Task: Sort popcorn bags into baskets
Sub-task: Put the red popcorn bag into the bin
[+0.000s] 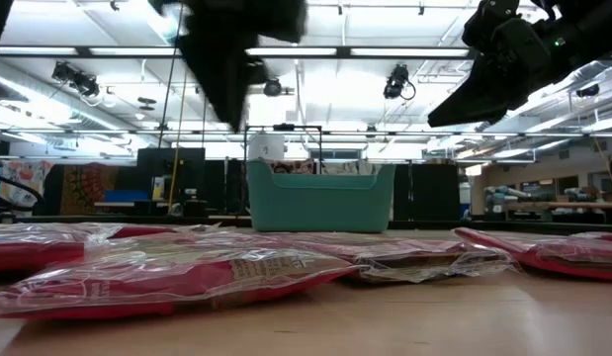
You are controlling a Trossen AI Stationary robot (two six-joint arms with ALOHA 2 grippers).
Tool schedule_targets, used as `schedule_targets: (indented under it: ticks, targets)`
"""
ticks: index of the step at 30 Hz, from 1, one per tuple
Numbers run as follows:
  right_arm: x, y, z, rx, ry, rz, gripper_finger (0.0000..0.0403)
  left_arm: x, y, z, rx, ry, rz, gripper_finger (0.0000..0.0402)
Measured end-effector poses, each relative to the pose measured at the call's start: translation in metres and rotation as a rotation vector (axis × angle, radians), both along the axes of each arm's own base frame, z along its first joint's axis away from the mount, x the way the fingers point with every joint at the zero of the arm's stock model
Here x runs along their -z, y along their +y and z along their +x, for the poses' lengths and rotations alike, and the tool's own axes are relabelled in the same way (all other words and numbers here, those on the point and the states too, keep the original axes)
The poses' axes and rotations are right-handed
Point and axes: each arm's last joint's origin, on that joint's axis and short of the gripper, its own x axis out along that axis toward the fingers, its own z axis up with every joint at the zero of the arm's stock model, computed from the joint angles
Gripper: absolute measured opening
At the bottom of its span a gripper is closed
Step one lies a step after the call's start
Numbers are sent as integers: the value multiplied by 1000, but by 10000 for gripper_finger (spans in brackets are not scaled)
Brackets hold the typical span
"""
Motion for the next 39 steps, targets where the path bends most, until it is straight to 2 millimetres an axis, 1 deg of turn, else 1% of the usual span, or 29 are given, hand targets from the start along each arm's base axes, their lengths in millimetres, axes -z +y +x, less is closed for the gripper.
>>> schedule_targets:
  ticks: [2, 6, 9, 13, 16, 19, 26, 31, 34, 37, 39]
  targets:
    - [-1, 0, 1, -6, -5, -23, 106, 7, -9, -6, -19, 20, 41, 160]
    - [-7, -2, 4, -26, -45, -81, 106, 33, -21, -25, -40, 130, 127, 160]
    - [-12, -5, 7, -31, -80, -126, 106, 54, -26, -39, -79, 196, 144, 160]
    - [-16, -11, 9, -28, -99, -179, 106, 70, -34, -55, -137, 288, 88, 160]
    - [-18, -16, 11, -16, -104, -215, 106, 74, -45, -64, -182, 332, 36, 160]
    - [-22, -21, 12, -1, -128, -243, 106, 76, -60, -71, -212, 354, -8, 160]
    - [-35, -32, 17, -13, -224, -324, 106, 76, -93, -89, -316, 367, -20, 160]
    - [-42, -42, 19, -46, -284, -354, 106, 76, -110, -101, -420, 322, 33, 164]
    - [-44, -49, 19, -56, -305, -367, 106, 76, -120, -108, -462, 305, 46, 182]
    - [-46, -56, 19, -49, -320, -375, 106, 76, -128, -115, -489, 296, 48, 211]
    - [-47, -60, 19, -48, -329, -375, 106, 76, -134, -120, -477, 293, 51, 230]
